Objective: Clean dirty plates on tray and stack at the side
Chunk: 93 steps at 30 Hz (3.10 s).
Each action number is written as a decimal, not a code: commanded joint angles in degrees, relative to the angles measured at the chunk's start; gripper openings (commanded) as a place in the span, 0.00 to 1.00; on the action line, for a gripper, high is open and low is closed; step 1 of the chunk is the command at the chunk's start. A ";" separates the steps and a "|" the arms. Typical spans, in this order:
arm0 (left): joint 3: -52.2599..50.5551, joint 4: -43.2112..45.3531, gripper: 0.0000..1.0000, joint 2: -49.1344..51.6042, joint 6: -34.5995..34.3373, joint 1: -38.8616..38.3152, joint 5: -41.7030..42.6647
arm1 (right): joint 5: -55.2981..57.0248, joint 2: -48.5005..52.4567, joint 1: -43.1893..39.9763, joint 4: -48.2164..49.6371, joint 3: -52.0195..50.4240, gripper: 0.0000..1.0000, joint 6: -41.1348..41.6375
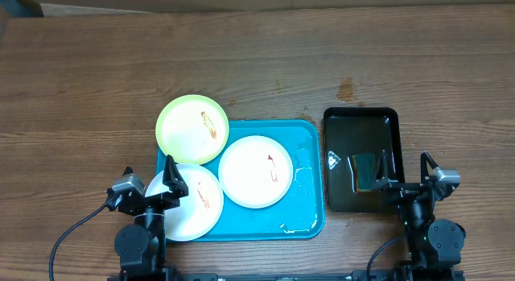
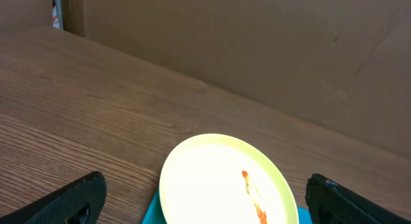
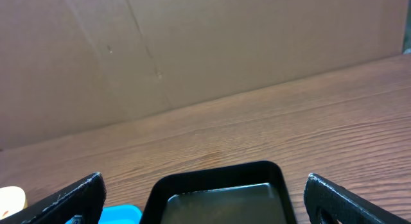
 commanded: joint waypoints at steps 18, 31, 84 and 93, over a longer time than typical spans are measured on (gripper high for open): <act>30.21 -22.62 1.00 10.14 2.93 -0.37 11.96 | -5.22 12.04 -0.39 -21.20 28.87 1.00 -2.08; 94.62 -86.23 1.00 61.13 12.07 -0.37 27.43 | -17.18 65.37 -0.37 -75.80 93.22 1.00 -10.45; 55.19 -40.44 0.47 95.89 -3.58 -25.22 6.80 | -4.52 84.26 3.28 -45.40 52.15 0.88 4.59; 58.38 -44.57 0.56 95.71 -1.01 -25.00 6.82 | -4.52 84.26 3.28 -45.68 52.15 0.92 4.57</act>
